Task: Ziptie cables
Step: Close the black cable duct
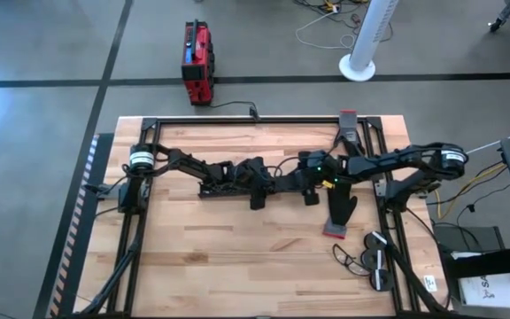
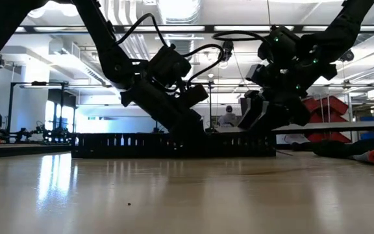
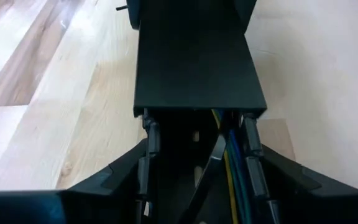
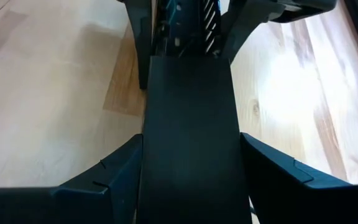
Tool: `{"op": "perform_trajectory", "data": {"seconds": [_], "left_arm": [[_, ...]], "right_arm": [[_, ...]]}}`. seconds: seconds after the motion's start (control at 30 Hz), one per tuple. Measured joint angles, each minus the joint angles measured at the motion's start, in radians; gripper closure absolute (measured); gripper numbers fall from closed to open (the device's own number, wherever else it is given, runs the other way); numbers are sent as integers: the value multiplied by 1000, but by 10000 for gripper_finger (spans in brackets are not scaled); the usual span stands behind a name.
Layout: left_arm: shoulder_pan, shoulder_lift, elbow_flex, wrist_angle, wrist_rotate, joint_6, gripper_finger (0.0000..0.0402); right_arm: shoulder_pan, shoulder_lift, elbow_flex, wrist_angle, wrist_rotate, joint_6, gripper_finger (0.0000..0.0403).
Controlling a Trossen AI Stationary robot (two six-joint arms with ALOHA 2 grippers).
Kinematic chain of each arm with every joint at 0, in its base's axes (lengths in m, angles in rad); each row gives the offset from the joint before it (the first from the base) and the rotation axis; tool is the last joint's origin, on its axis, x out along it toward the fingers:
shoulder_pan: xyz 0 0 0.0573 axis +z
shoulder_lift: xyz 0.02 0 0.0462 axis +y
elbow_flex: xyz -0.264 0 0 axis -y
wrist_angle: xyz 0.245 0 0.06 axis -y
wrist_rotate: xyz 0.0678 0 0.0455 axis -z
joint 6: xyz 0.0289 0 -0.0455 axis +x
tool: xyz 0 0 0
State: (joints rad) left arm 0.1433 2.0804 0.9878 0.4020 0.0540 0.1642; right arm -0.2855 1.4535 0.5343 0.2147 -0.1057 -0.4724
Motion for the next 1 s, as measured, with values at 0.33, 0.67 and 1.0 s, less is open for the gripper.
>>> {"op": "perform_trajectory", "data": {"seconds": [0.33,0.67,1.0], "left_arm": [[-15,0,-3,-13,42,38,173],[-17,0,-3,-13,34,31,168],[-17,0,-3,-13,19,25,177]], "right_arm": [[-7,-40,80,-175,68,-27,185],[-125,-74,211,-359,-166,113,185],[-314,10,218,-465,-557,347,185]]}}
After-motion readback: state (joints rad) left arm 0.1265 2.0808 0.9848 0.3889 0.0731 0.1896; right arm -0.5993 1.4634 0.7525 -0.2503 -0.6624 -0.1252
